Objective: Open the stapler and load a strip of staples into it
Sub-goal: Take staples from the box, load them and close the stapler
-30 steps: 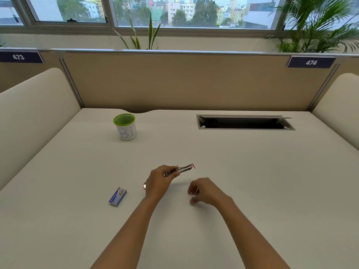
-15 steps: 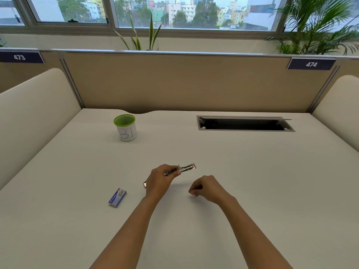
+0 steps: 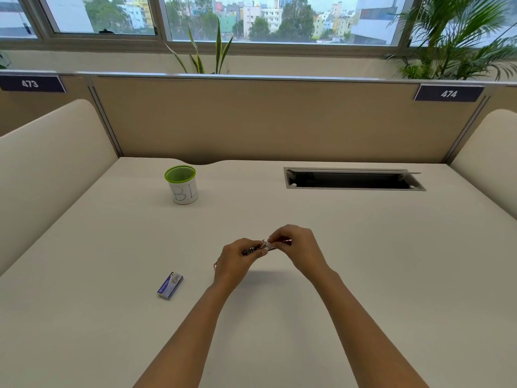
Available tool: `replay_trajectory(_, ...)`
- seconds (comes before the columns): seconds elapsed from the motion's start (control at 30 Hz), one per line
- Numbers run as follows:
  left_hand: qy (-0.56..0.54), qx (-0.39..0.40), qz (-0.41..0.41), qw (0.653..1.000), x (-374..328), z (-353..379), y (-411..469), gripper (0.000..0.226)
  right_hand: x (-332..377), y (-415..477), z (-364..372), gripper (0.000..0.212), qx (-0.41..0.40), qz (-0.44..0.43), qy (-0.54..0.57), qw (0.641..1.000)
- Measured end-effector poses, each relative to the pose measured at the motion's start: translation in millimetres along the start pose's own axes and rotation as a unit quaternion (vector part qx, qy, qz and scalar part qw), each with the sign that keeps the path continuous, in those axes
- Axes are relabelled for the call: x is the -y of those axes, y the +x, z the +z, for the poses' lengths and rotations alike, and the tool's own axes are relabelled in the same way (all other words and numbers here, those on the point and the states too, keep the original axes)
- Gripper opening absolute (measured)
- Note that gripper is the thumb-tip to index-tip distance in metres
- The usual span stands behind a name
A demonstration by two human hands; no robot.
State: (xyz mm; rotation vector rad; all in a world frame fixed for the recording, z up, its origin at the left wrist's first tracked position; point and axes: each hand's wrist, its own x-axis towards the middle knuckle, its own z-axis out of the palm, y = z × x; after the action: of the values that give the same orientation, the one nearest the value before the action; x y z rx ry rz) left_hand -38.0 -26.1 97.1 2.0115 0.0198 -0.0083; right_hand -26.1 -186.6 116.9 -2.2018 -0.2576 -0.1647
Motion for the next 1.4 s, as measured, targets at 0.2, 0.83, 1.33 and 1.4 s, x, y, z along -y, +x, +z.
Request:
replay_trajectory(0.2, 0.003, -0.005, 0.001, 1.0, -0.8, -0.5, -0.4, 0.014, -4.1, -0.9, -0.2, 0.01, -0.002, -0.045, -0.044, 0.998)
replay_trajectory(0.83, 0.32, 0.013, 0.173, 0.931, -25.1, -12.7, 17.7, 0.025, -13.7, -7.8, 3.9, 0.021, -0.063, 0.095, 0.06, 0.992)
replay_trajectory(1.33, 0.533, 0.099, 0.271, 0.795, -52.1, -16.3, 34.1, 0.027, -11.9, -6.9, 11.7, 0.027, -0.004, 0.307, 0.445, 0.841)
replay_trajectory(1.4, 0.511, 0.1, 0.263, 0.812, -45.7, -14.9, 34.3, 0.027, -13.5, -6.6, 10.1, 0.029, -0.019, 0.301, 0.444, 0.844)
